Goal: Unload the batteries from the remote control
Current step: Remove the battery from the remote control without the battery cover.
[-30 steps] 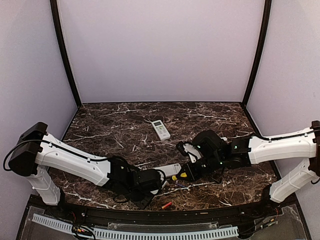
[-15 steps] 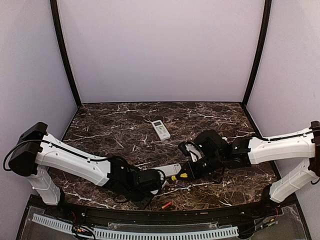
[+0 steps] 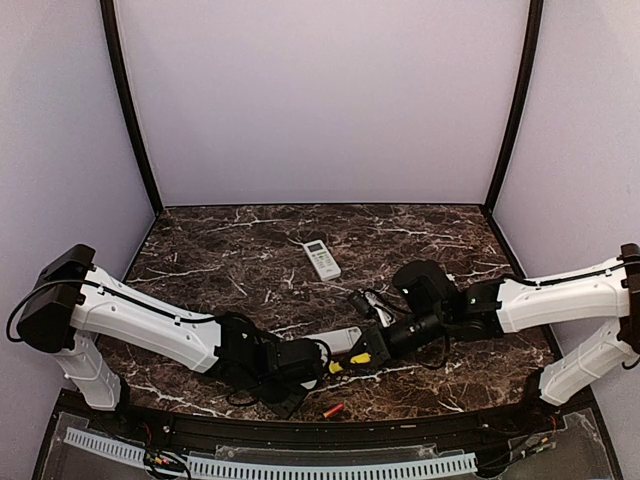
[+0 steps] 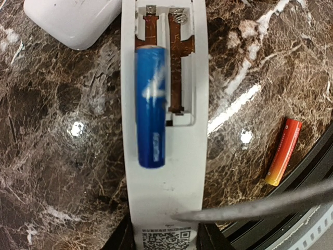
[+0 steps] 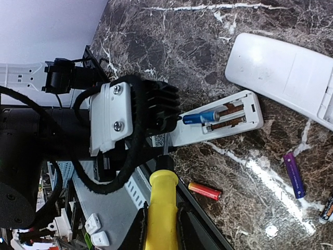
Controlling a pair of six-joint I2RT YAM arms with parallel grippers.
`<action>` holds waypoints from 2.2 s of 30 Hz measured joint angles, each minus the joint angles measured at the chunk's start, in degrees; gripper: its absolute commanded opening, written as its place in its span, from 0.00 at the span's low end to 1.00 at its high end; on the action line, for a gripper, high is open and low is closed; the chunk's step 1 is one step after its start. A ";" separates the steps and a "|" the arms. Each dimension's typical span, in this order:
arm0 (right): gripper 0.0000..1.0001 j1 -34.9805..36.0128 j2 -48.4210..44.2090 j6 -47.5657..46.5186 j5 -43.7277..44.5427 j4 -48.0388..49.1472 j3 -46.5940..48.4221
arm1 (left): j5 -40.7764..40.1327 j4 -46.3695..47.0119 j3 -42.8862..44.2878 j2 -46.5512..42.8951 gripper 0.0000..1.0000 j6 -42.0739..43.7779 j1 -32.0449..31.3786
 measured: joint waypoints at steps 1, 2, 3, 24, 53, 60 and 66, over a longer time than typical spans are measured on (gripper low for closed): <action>0.00 0.00 0.00 0.02 -0.87 -0.09 -0.09 | 0.02 0.00 0.00 0.00 0.29 0.00 0.00; 0.00 0.00 0.00 0.07 -1.57 -0.11 -0.20 | 0.02 0.00 0.00 0.00 0.29 0.00 0.00; 0.00 0.00 0.00 0.09 -1.99 -0.17 -0.26 | 0.02 0.00 0.00 0.00 0.29 0.00 0.00; 0.00 -0.37 -3.39 -1.18 6.84 -10.82 1.73 | 0.00 0.00 0.00 0.00 0.29 0.00 0.00; 0.00 -0.31 2.80 -2.89 8.90 -9.44 3.72 | -0.04 -0.09 0.09 0.00 0.29 0.02 0.00; 0.00 0.09 4.26 -3.06 10.05 -9.14 4.57 | 0.00 -0.13 0.20 0.00 0.28 -0.42 0.00; 0.00 0.24 4.31 -0.74 10.32 -6.12 3.74 | -0.04 -0.20 0.20 0.00 0.28 -0.37 0.00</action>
